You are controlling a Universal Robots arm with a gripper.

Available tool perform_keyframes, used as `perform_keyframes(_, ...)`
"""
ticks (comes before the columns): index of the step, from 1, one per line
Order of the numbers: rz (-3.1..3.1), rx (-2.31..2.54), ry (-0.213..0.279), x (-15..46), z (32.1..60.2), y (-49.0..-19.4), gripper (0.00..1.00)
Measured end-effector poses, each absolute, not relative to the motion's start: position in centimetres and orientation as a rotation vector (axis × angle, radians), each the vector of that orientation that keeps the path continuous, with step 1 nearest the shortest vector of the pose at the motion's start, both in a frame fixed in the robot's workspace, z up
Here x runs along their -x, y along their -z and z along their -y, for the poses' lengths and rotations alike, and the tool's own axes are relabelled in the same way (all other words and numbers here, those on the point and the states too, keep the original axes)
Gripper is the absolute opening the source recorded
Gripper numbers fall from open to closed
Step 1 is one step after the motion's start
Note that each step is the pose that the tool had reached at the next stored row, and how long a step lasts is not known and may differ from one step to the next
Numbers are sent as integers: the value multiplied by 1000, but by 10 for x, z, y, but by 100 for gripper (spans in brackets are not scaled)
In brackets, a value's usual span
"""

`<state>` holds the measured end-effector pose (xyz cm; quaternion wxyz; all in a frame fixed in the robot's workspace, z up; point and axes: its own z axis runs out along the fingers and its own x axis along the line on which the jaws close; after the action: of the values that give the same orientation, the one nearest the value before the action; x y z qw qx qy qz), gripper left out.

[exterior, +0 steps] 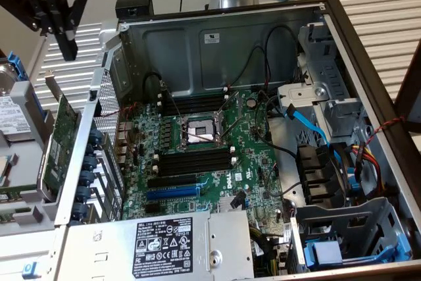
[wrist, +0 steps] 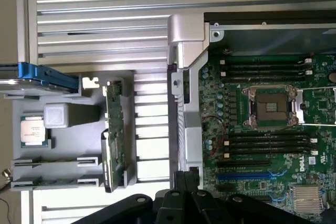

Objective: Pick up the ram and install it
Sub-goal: 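Reach for the ram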

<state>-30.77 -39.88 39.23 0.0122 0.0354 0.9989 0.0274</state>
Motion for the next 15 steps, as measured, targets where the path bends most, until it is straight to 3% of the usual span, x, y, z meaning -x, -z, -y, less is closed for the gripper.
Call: perform_keyframes(15, -3114, -110, -99, 376, 406, -392, 11)
